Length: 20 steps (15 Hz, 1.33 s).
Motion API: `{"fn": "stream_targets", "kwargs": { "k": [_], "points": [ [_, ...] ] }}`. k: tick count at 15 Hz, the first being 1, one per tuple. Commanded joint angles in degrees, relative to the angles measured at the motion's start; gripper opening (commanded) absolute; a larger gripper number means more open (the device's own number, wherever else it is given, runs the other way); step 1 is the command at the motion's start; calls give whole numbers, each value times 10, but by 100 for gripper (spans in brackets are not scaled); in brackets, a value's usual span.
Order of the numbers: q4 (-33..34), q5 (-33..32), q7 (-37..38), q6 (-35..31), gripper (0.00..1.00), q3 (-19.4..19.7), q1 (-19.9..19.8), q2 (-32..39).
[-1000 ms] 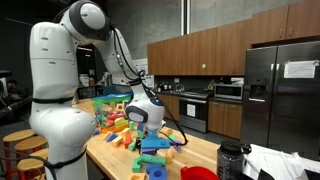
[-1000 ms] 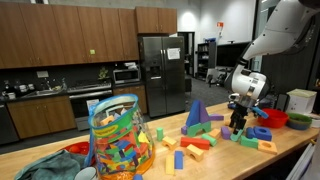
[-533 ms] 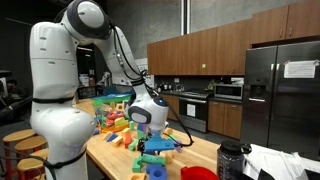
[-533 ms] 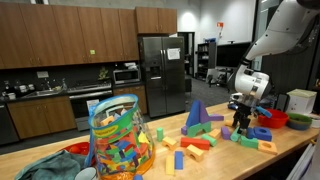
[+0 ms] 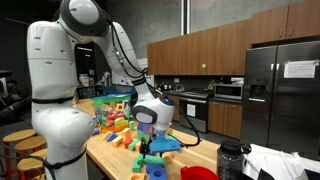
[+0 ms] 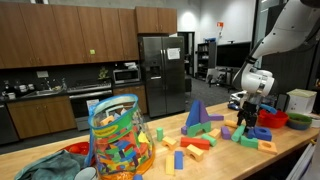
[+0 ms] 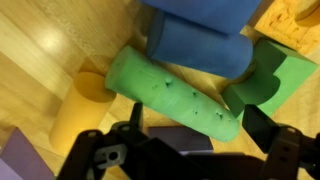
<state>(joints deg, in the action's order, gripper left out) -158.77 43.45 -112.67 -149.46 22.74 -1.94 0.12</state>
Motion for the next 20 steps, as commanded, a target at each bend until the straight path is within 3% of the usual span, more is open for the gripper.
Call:
{"fn": "stream_targets", "kwargs": {
  "k": [1,2,3,7,14,20],
  "points": [
    [-6,-60,-13,31,100,17,-16,-32],
    [-6,-74,-16,36,100,20,-18,-36],
    [-5,-89,-21,44,100,-15,-58,-39],
    [-6,-133,-36,75,100,-27,-85,-53],
    [-5,-170,-29,102,100,-43,-93,-65],
    [0,-155,-32,93,100,-48,-89,-48]
  ]
}}
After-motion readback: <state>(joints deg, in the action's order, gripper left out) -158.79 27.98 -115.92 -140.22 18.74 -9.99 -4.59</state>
